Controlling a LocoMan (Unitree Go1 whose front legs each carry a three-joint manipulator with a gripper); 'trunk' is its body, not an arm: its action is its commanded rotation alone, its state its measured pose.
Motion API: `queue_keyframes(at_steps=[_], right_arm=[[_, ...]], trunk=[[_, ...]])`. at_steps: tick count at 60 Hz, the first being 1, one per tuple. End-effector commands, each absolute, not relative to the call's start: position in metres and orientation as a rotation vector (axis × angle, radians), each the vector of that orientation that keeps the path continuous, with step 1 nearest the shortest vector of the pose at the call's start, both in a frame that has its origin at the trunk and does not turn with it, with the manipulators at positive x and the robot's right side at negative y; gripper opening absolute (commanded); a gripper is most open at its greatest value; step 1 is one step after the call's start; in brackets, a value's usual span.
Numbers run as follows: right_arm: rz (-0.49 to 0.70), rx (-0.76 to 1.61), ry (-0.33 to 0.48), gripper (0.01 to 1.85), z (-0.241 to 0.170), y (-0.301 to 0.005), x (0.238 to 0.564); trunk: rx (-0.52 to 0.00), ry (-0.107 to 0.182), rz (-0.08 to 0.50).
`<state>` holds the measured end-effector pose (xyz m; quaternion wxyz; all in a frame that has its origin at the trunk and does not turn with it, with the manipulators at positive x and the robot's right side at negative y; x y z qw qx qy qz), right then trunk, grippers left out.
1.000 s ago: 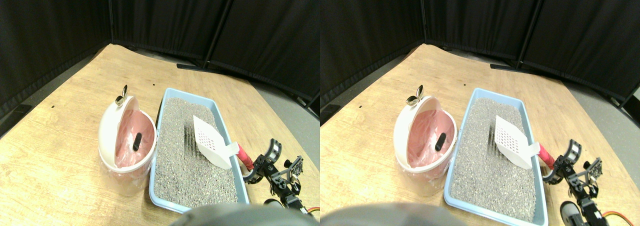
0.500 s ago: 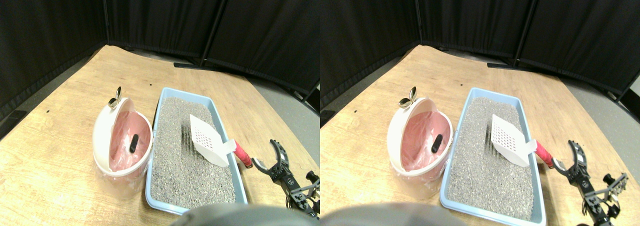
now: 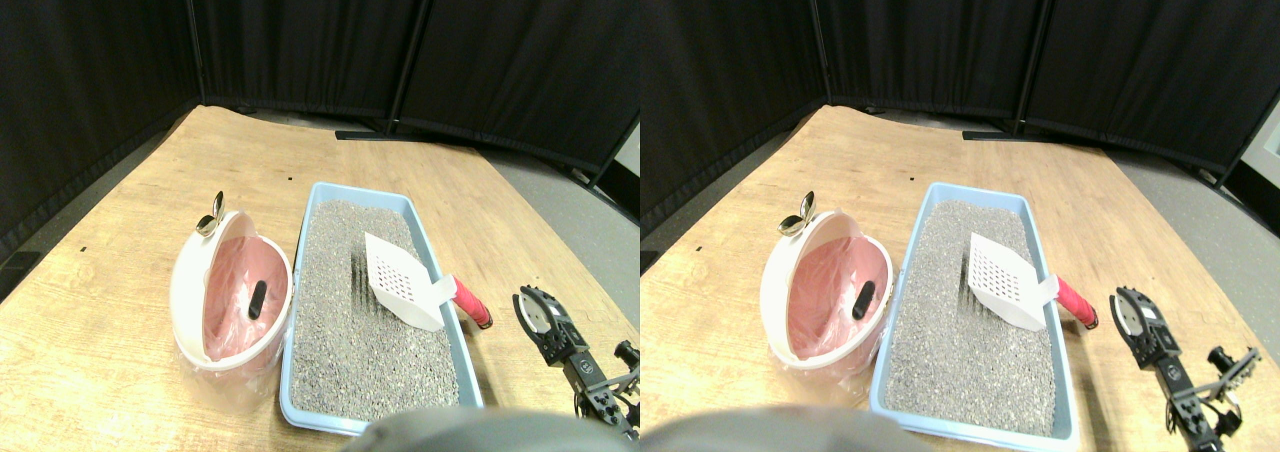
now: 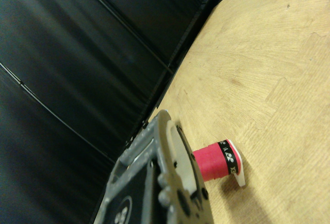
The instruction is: Scoop (unimanual)
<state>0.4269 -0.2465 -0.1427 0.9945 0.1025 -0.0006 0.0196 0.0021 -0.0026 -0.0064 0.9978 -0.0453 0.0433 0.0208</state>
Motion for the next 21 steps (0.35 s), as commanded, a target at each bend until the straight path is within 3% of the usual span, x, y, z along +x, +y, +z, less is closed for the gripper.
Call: queue_keyframes(at_steps=[1, 21], right_arm=[[0.06, 0.199, -0.053, 0.06, -0.1347, -0.245, 0.4255], [0.043, 0.185, -0.055, 0.06, -0.1357, -0.2464, 0.4236]], trunk=[[-0.099, 0.066, 0.031], [-0.103, 0.065, 0.022]])
